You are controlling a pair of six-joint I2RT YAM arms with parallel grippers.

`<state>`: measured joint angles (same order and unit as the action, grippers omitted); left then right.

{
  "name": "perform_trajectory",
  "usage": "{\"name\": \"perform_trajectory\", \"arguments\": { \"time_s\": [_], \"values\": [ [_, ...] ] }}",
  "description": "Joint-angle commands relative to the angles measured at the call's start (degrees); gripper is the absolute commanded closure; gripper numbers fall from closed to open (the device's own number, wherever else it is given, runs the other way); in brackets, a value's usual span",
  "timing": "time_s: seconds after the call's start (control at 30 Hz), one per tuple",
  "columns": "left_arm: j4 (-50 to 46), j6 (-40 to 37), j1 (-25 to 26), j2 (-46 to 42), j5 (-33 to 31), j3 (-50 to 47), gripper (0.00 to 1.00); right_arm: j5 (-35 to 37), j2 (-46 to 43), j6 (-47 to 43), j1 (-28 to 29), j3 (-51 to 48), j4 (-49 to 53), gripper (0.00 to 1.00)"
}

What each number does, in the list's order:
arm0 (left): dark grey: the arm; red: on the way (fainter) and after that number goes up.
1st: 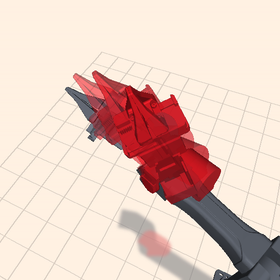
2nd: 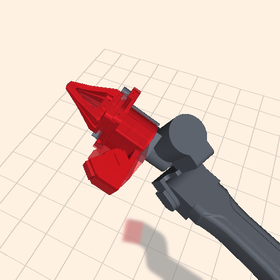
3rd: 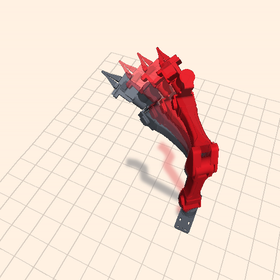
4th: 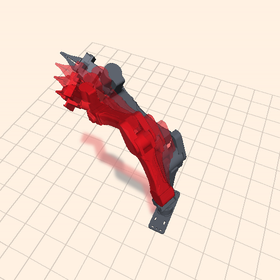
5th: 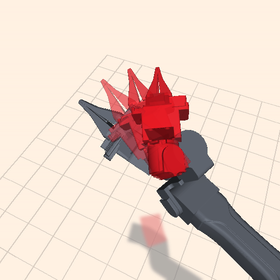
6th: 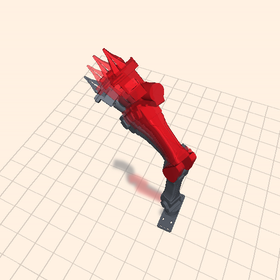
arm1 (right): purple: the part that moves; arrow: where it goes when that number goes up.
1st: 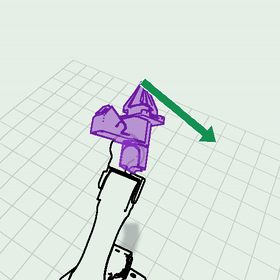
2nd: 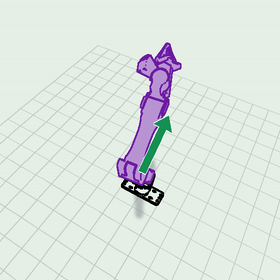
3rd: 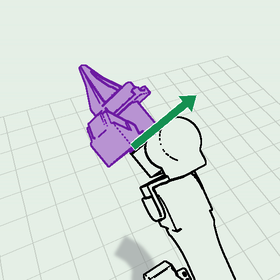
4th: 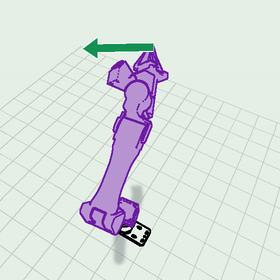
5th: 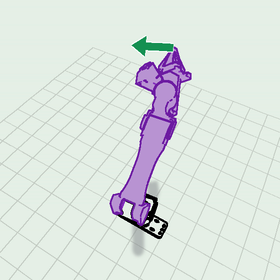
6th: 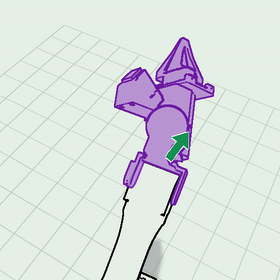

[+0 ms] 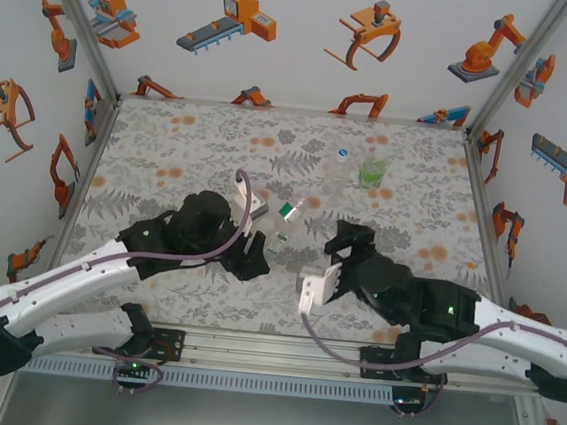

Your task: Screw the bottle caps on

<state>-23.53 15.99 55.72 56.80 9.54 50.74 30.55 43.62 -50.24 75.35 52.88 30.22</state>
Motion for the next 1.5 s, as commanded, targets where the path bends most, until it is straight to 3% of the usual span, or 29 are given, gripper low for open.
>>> {"name": "perform_trajectory", "arguments": {
  "time_s": [0.0, 0.1, 0.27, 0.47, 0.67, 0.87, 1.23, 1.47],
  "values": [
    [1.6, 1.0, -0.3, -2.2, -1.4, -1.1, 0.76, -3.7, -1.1, 20.9, -9.2, 0.9, -2.3, 0.3],
    [2.8, 0.9, -0.3, -3.9, -1.4, -2.2, 0.78, -7.4, 0.4, 35.8, -20.7, 1.7, -0.3, 0.29],
    [5.0, 1.5, -0.5, -6.5, -0.1, -4.0, 0.84, -22.9, 5.9, 53.3, -37.8, 2.0, 4.2, 0.29],
    [7.7, 1.2, -0.5, -9.0, 2.1, -6.1, 0.92, -32.1, 15.0, 64.6, -46.2, 3.5, 6.1, 0.3],
    [9.2, 1.2, -0.6, -11.8, 1.2, -8.0, 0.93, -46.5, 24.4, 73.3, -55.7, 3.4, 6.0, 0.3],
    [9.4, 1.2, -0.6, -12.6, 0.7, -8.6, 0.94, -42.6, 31.8, 76.7, -57.8, 4.9, 5.8, 0.32],
    [9.3, 1.2, -0.6, -11.5, 1.0, -8.2, 0.96, -39.7, 43.3, 73.7, -57.9, 10.8, 2.3, 0.35],
    [9.3, 1.0, -0.7, -10.7, 0.6, -7.8, 0.96, -37.4, 51.1, 75.1, -57.9, 14.8, 1.0, 0.52]
  ]
}}
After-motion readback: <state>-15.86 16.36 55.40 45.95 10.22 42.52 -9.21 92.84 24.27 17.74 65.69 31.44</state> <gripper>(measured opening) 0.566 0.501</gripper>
